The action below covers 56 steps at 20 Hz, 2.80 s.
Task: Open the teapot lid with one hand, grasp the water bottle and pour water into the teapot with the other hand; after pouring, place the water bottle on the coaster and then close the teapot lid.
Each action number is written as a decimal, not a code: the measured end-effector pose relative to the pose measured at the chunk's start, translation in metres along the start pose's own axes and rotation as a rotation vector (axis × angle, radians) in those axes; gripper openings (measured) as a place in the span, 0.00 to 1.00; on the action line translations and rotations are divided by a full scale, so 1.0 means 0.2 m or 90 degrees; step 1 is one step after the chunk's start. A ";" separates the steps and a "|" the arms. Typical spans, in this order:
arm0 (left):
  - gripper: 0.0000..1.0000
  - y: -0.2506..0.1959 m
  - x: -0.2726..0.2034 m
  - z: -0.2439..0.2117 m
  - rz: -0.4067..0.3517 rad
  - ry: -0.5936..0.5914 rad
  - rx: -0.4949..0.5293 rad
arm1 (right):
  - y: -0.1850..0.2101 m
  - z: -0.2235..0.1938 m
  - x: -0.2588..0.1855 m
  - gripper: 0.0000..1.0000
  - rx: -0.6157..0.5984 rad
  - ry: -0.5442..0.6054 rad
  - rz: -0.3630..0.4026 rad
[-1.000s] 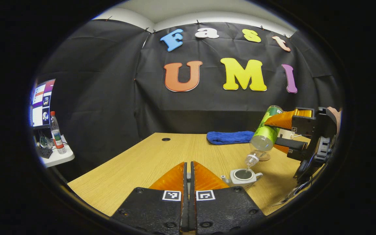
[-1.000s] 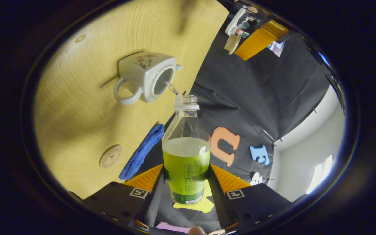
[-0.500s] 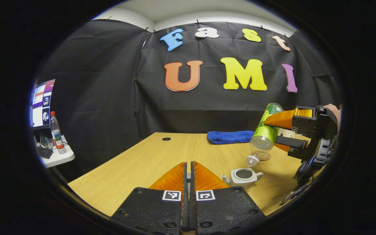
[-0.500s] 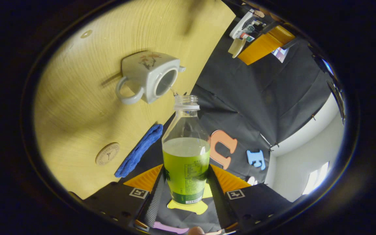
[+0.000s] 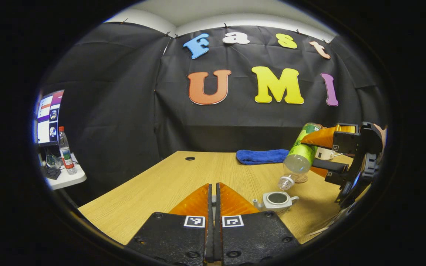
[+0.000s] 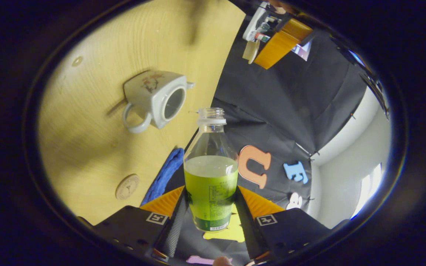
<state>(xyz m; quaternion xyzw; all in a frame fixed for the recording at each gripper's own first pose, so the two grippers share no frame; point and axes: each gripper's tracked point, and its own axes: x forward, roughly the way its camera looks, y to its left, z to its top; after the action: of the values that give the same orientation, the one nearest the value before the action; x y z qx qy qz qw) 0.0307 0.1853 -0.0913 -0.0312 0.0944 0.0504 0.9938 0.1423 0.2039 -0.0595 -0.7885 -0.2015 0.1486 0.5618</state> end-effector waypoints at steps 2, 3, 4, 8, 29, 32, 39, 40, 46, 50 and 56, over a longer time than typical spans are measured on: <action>0.03 -0.01 -0.01 0.03 -0.004 -0.008 0.000 | 0.02 0.00 -0.01 0.74 0.062 0.001 0.014; 0.02 -0.02 -0.01 0.03 -0.005 -0.012 0.001 | 0.03 -0.01 -0.01 0.74 0.102 0.003 0.025; 0.02 -0.02 -0.01 0.04 -0.006 -0.014 0.002 | 0.04 -0.03 -0.01 0.71 0.147 0.009 0.036; 0.02 -0.06 -0.02 0.06 -0.013 -0.019 0.010 | 0.05 -0.10 -0.03 0.71 0.350 0.038 0.062; 0.02 -0.34 -0.04 0.14 -0.069 -0.044 0.047 | 0.34 -0.58 0.35 0.71 1.264 0.182 0.064; 0.02 -0.33 -0.04 0.13 -0.069 -0.047 0.049 | 0.45 -0.53 0.39 0.71 1.276 0.205 0.091; 0.03 -0.33 -0.01 0.09 -0.068 -0.033 0.044 | 0.49 -0.52 0.38 0.72 1.283 0.223 0.087; 0.03 -0.34 -0.01 0.09 -0.070 -0.034 0.044 | 0.49 -0.52 0.38 0.73 1.278 0.226 0.089; 0.02 -0.36 -0.01 0.10 -0.081 -0.040 0.036 | 0.38 -0.51 0.25 0.99 1.272 0.212 0.072; 0.03 -0.40 0.01 0.11 -0.087 -0.050 0.026 | 0.22 -0.56 -0.05 0.98 1.257 0.179 0.001; 0.03 -0.58 0.07 0.10 -0.118 -0.062 0.042 | 0.21 -0.53 -0.50 0.97 1.206 0.165 -0.025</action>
<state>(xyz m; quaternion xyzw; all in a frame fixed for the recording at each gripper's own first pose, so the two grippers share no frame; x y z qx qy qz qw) 0.0607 0.0729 -0.0693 -0.0049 0.0444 -0.0436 0.9980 0.1095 0.0561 -0.0634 -0.0127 0.0531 0.1518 0.9869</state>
